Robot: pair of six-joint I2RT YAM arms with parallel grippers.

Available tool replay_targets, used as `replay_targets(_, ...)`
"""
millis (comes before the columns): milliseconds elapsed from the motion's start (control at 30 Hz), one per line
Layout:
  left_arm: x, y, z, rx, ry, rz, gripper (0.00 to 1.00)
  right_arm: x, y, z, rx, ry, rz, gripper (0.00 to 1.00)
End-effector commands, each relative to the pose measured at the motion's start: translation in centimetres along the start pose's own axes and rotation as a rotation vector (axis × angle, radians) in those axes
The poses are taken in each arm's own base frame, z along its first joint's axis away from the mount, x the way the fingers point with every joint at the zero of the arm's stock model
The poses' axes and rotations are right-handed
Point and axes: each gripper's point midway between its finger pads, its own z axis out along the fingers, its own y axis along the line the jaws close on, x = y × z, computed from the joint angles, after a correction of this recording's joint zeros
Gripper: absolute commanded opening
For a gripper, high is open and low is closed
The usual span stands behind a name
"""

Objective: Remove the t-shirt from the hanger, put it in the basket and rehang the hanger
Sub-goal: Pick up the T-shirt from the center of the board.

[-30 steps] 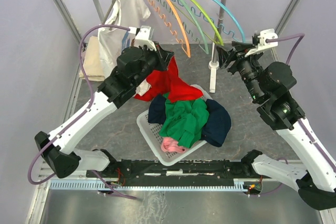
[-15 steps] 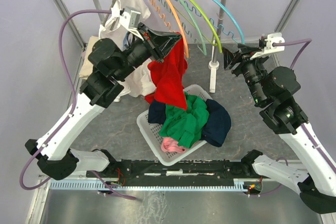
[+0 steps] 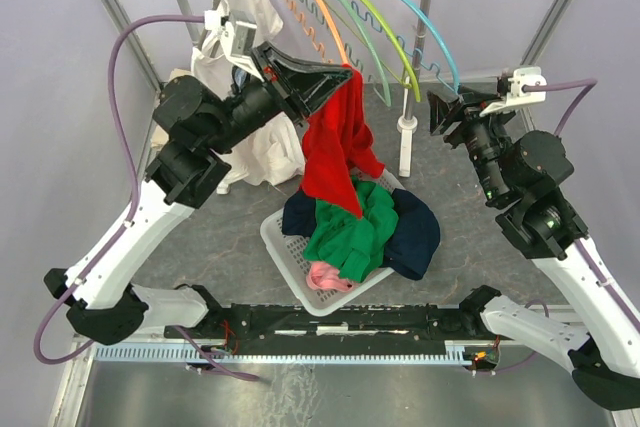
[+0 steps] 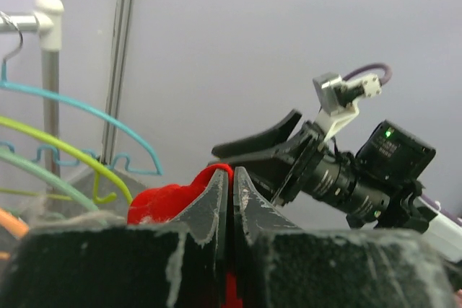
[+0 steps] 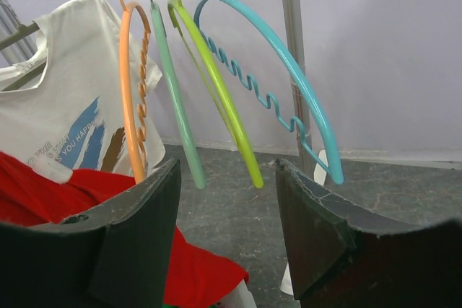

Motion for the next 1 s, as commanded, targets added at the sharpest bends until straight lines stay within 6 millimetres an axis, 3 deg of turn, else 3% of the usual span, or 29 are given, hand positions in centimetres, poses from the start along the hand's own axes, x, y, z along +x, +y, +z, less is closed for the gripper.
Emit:
replay_targets(0, 0.8, -1.3, -1.2, 0.046, 0.004, -0.061, 0.03, -1.3, -0.6, -0.4, 0.027, -0.046, 0.020, 0.63)
replay_targets(400, 14.7, 5.9, -4.6, -0.234, 0.276, -0.152, 0.03, -0.7, -0.7, -0.6, 0.026, -0.036, 0.017, 0.62)
replay_targets(567, 19.6, 10.4, -6.2, -0.445, 0.372, -0.141, 0.09, -0.6, -0.6, -0.5, 0.021, -0.035, 0.015, 0.62)
replay_targets(633, 21.4, 12.1, -6.8, -0.523, 0.409, -0.131, 0.17, -0.5, -0.6, -0.5, 0.022, -0.033, 0.014, 0.62)
replay_targets(767, 25.1, 15.2, -8.2, -0.653, 0.488, -0.106, 0.53, -0.5, -0.7, -0.6, 0.022, -0.032, 0.008, 0.62)
replay_targets(967, 30.0, 18.0, -10.0, -0.768, 0.605, -0.083, 0.80, -0.2, -0.8, -0.5, 0.027, -0.025, -0.004, 0.63)
